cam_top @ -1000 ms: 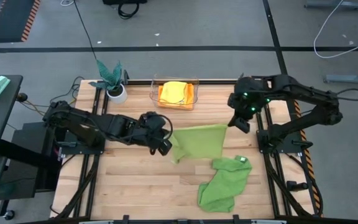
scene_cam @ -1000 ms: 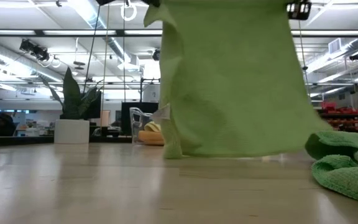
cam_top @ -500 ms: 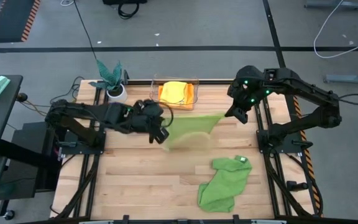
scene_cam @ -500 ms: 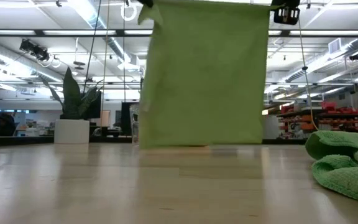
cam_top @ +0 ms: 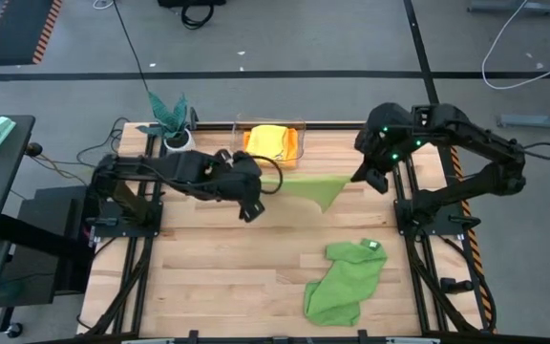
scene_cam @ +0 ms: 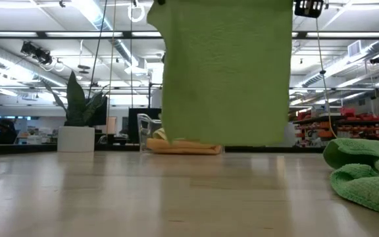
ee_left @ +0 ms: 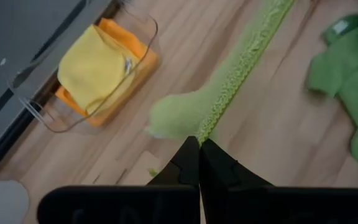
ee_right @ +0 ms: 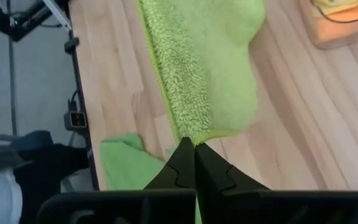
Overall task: Fold microfiber towels
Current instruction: Fold the light green towel
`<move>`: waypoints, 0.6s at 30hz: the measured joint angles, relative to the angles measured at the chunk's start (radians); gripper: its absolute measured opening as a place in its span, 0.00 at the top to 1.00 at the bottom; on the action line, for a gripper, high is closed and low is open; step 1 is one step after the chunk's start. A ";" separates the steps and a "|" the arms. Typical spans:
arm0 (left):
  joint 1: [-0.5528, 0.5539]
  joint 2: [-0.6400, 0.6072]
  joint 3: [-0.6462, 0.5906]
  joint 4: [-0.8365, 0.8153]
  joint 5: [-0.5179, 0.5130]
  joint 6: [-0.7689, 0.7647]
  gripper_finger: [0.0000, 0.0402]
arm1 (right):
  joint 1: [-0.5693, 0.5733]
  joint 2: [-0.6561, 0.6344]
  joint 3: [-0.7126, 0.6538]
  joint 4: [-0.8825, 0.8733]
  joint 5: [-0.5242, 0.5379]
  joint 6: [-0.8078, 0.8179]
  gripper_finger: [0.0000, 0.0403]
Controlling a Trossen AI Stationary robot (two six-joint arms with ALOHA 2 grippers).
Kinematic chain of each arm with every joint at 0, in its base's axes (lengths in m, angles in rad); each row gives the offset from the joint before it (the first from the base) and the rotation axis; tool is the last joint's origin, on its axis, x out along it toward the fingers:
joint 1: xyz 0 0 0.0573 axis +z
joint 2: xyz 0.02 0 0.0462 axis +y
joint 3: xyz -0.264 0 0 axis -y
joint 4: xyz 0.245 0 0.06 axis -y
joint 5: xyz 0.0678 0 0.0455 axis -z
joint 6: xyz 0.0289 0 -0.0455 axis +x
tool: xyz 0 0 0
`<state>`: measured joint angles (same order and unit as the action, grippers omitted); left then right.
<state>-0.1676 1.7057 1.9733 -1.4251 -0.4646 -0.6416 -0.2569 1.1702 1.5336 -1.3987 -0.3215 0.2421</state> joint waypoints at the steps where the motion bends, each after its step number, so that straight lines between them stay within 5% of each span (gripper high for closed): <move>1: -0.006 0.008 0.000 -0.009 0.007 -0.002 1.00 | 0.014 0.000 -0.003 0.001 0.003 0.001 1.00; 6: -0.014 0.013 0.001 -0.042 0.009 -0.025 1.00 | 0.009 0.005 -0.004 0.011 -0.001 -0.015 1.00; 18: 0.137 0.004 0.000 -0.042 0.011 0.143 1.00 | -0.208 0.032 -0.004 0.044 -0.017 -0.120 1.00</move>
<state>-0.0311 1.7101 1.9732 -1.4673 -0.4534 -0.4986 -0.4653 1.2024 1.5299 -1.3545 -0.3382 0.1217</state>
